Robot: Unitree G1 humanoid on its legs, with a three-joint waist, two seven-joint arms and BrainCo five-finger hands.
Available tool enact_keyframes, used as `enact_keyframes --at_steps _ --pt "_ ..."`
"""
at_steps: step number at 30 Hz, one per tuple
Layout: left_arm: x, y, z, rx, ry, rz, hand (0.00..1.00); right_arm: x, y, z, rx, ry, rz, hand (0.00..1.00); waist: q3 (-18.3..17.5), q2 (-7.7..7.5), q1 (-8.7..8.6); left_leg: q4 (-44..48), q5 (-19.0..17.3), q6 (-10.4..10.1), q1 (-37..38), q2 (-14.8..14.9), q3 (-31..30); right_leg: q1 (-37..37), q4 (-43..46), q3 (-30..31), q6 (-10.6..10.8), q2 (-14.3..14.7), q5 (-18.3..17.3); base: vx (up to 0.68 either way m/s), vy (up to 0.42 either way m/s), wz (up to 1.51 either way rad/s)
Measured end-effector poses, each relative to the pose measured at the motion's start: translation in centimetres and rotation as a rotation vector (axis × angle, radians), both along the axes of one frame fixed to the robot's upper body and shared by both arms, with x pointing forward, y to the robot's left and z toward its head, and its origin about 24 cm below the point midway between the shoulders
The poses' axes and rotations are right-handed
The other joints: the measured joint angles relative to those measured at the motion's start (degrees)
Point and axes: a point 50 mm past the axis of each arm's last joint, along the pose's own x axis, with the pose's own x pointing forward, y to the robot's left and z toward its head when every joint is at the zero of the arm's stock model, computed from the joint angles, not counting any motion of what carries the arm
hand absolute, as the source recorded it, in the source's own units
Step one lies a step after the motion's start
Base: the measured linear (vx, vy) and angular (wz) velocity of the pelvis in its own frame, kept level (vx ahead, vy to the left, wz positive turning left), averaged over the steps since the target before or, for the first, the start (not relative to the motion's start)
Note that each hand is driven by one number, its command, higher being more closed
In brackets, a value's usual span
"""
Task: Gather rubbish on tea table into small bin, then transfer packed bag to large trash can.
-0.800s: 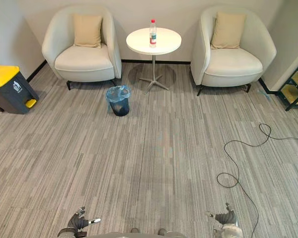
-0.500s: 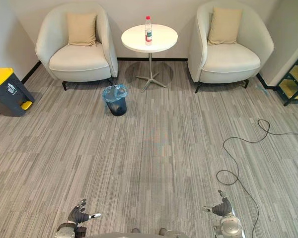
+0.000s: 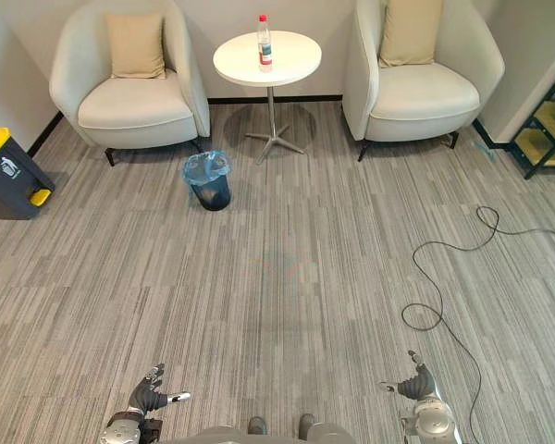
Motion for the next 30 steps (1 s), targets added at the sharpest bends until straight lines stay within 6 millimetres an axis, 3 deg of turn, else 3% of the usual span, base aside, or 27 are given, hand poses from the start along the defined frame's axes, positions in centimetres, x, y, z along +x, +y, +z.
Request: enact_keyframes --at_steps 2,3,4,6,7,8,9,10,11,12,13,14,15,16,17,18,19,22,24,26,27,28,29,30 --pt "0.3 0.3 0.3 0.012 -0.011 -0.002 0.0 0.1 0.0 0.0 0.02 -0.009 -0.029 0.0 1.2 -0.21 0.33 0.5 -1.4 1.5 1.6 -0.2 0.4 -4.3 10.7 -1.5 1.8 -1.6 -0.7 0.06 0.019 -0.23" --pt "0.5 0.8 0.5 0.031 -0.017 -0.002 0.0 0.0 0.0 -0.1 0.027 -0.004 -0.045 0.0 1.9 -0.61 -0.28 0.4 -2.0 1.9 3.1 -0.5 0.4 -7.5 17.7 -3.7 1.9 -3.5 -2.0 0.2 0.007 -0.07" --pt "0.5 1.1 0.6 0.042 -0.017 0.013 0.0 0.0 -0.1 -0.1 0.03 -0.004 -0.062 0.0 2.1 -0.19 -0.8 0.2 -2.7 1.8 4.2 -0.3 0.4 -9.7 18.5 -5.7 0.5 -4.8 -3.1 0.19 0.002 -0.05" --pt "0.9 1.2 0.8 0.043 -0.032 0.023 0.0 0.4 -0.3 0.1 0.037 -0.02 -0.081 0.0 3.1 0.02 -1.36 -0.3 -3.3 1.0 5.7 0.7 0.0 -12.5 14.1 -7.4 0.5 -5.4 -3.3 0.26 -0.018 0.03" --pt "1.7 1.0 1.1 0.04 -0.051 0.019 0.0 0.5 -0.5 0.2 0.042 -0.03 -0.096 0.0 4.4 0.86 -1.92 -1.0 -3.6 0.5 6.7 1.5 -0.6 -14.1 8.0 -7.9 -0.2 -5.3 -1.6 0.36 -0.057 0.2" --pt "2.2 0.9 1.2 0.038 -0.065 0.017 0.0 0.5 -0.6 0.3 0.047 -0.037 -0.111 0.0 4.8 0.31 -2.26 -1.7 -3.7 0.3 7.5 1.8 -1.1 -14.6 4.5 -7.9 -0.3 -5.3 0.0 0.37 -0.107 0.47" --pt "3.2 0.8 1.6 0.042 -0.092 0.017 0.0 0.5 -0.9 0.4 0.056 -0.05 -0.141 0.0 5.9 0.44 -3.03 -3.4 -3.5 -0.6 9.2 2.2 -2.6 -15.4 -3.4 -7.6 -0.3 -5.3 5.1 0.34 -0.116 0.53" --pt "3.6 0.7 1.7 0.042 -0.103 0.016 0.0 0.4 -1.2 0.5 0.055 -0.054 -0.156 0.0 6.2 0.48 -3.36 -4.4 -3.5 -1.3 9.9 2.4 -3.5 -15.7 -6.0 -7.5 -0.6 -5.3 8.2 0.47 -0.188 0.77" --pt "4.2 0.5 1.9 0.041 -0.116 0.015 0.0 0.2 -1.7 0.6 0.051 -0.063 -0.187 0.0 6.3 0.63 -4.51 -6.0 -3.8 -2.4 11.1 3.0 -5.2 -15.9 -6.9 -6.7 -0.8 -5.5 14.4 0.51 -0.244 0.73" --pt "4.8 0.4 2.1 0.038 -0.126 0.012 0.0 -0.1 -2.1 0.7 0.05 -0.069 -0.215 0.0 6.4 1.35 -4.83 -5.9 -4.1 -3.3 11.5 4.1 -6.5 -17.4 -2.2 -6.2 -4.1 -5.0 13.8 0.51 -0.262 0.62" --pt "5.0 0.4 2.1 0.038 -0.13 0.012 0.0 0.0 -2.1 0.7 0.054 -0.074 -0.222 0.0 6.4 1.3 -4.67 -4.9 -3.9 -3.7 11.5 4.3 -6.7 -18.4 1.2 -6.1 -4.9 -5.1 11.4 0.5 -0.296 0.38" --pt "5.0 0.2 2.0 0.034 -0.128 0.013 0.0 0.1 -2.0 0.7 0.057 -0.076 -0.222 0.0 6.4 1.25 -4.48 0.9 -3.6 -4.2 10.7 4.9 -6.6 -18.3 6.8 -6.8 -6.0 -5.9 6.7 0.51 -0.312 0.35" --pt "4.7 -0.1 1.8 0.025 -0.119 0.016 0.0 0.0 -1.9 0.6 0.059 -0.072 -0.22 0.0 6.5 1.68 -4.74 13.6 -2.2 -6.7 7.2 6.6 -6.1 -14.9 7.8 -8.2 -6.4 -5.7 3.1 0.53 -0.322 0.45" --pt "4.6 -0.2 1.7 0.019 -0.115 0.017 0.0 -0.1 -1.9 0.6 0.06 -0.066 -0.217 0.0 6.7 1.77 -4.78 22.7 0.0 -9.1 3.6 8.2 -6.1 -12.4 7.0 -9.0 -6.5 -5.1 2.0 0.67 -0.395 0.42" --pt "4.2 -0.4 1.5 0.011 -0.106 0.021 0.0 -0.1 -1.8 0.5 0.059 -0.061 -0.206 0.0 7.0 2.33 -4.12 39.1 1.9 -9.0 -2.1 12.2 -4.8 -6.7 4.2 -10.0 -7.2 -2.8 1.0 0.66 -0.36 0.05" --pt "3.6 -0.3 1.2 0.011 -0.087 0.027 0.0 0.5 -1.5 0.6 0.068 -0.076 -0.193 0.0 7.1 2.11 -2.73 48.2 0.9 -7.2 -6.0 14.9 -2.2 -1.1 0.4 -9.9 -7.9 -1.1 0.6 0.54 -0.295 -0.14" --pt "3.2 -0.3 1.0 0.011 -0.076 0.03 0.0 0.8 -1.4 0.7 0.073 -0.087 -0.191 0.0 7.1 1.59 -2.25 49.8 0.4 -6.3 -8.0 15.3 -1.0 1.5 -1.7 -9.8 -8.0 -0.9 0.5 0.53 -0.21 -0.2" --pt "3.0 -0.7 0.9 -0.001 -0.074 0.036 0.0 1.1 -1.5 1.0 0.073 -0.105 -0.201 0.0 7.3 0.04 -0.38 39.1 -0.5 -4.9 -18.1 13.8 6.0 11.8 -11.5 -9.4 -8.1 -0.9 0.6 0.56 -0.162 -0.05" --pt "2.2 -0.8 0.5 -0.01 -0.057 0.058 0.0 1.5 -1.5 0.9 0.075 -0.108 -0.218 0.0 7.8 -0.47 1.13 21.8 0.3 -5.4 -20.5 9.6 7.3 17.1 -16.0 -7.7 -7.7 -1.2 0.6 0.55 -0.052 -0.43" --pt "1.9 -1.0 0.3 -0.016 -0.05 0.068 0.0 1.7 -1.6 0.9 0.075 -0.104 -0.225 0.0 7.9 -0.54 2.58 6.4 5.0 -6.3 -20.5 6.5 5.5 20.5 -18.8 -5.8 -6.2 -1.4 -0.2 0.5 0.036 -0.62" --pt "1.6 -1.2 0.2 -0.021 -0.046 0.084 0.0 1.8 -1.6 0.9 0.073 -0.105 -0.224 0.0 7.8 0.16 3.29 -0.3 7.0 -6.5 -20.7 6.0 4.5 22.4 -20.2 -4.6 -5.2 -0.8 -0.8 0.7 0.176 -0.75" --pt "1.2 -1.5 -0.1 -0.036 -0.035 0.099 0.0 1.6 -1.6 0.8 0.068 -0.097 -0.219 0.0 7.6 1.48 3.8 -2.7 7.0 -5.6 -22.1 6.4 4.8 25.5 -21.9 -3.0 -2.9 0.6 -2.5 0.61 0.21 -0.67" --pt "0.7 -1.5 -0.2 -0.036 -0.023 0.104 0.0 1.5 -1.4 0.6 0.072 -0.089 -0.22 0.0 7.6 1.5 3.84 -2.1 10.0 -2.3 -22.3 6.0 3.5 26.9 -22.0 -2.6 -2.2 0.7 -3.4 0.77 0.272 -0.53" --pt "0.7 -1.3 -0.2 -0.035 -0.02 0.113 0.0 1.3 -0.8 0.2 0.085 -0.07 -0.219 0.0 7.1 0.55 3.91 -0.2 14.6 -0.2 -22.5 4.8 3.1 27.7 -20.7 -2.5 -1.2 -0.3 -4.2 0.68 0.235 -0.11"
